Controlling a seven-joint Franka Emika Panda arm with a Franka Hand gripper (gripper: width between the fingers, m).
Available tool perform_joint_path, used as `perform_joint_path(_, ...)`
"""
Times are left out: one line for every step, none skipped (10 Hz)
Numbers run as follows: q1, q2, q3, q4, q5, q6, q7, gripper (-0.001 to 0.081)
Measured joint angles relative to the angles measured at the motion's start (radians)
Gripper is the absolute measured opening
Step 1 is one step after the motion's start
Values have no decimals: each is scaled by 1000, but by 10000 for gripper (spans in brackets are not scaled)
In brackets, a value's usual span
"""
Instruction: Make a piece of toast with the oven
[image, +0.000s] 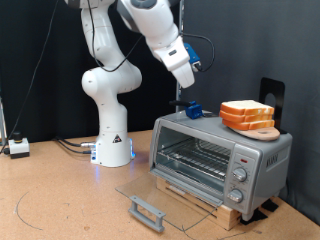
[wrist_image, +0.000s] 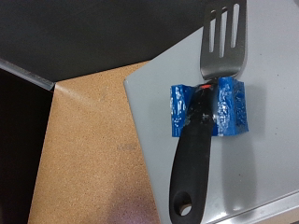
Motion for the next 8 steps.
perform_joint_path(-1,0,0,-3,4,13,-1,809)
perform_joint_path(-1,-5,5,-10,0,36,-35,809)
perform_joint_path(3,-28,28,-27,-10,90,-91,809)
perform_joint_path(8,-67,62,-53,-19,137,-137,809)
perform_joint_path(11,-110,92,-78,-23,163,-158,809)
perform_joint_path(12,-150,119,-99,-24,169,-156,809)
perform_joint_path(10,-191,147,-122,-24,182,-127,809)
perform_joint_path(2,-237,181,-152,-25,212,-72,809)
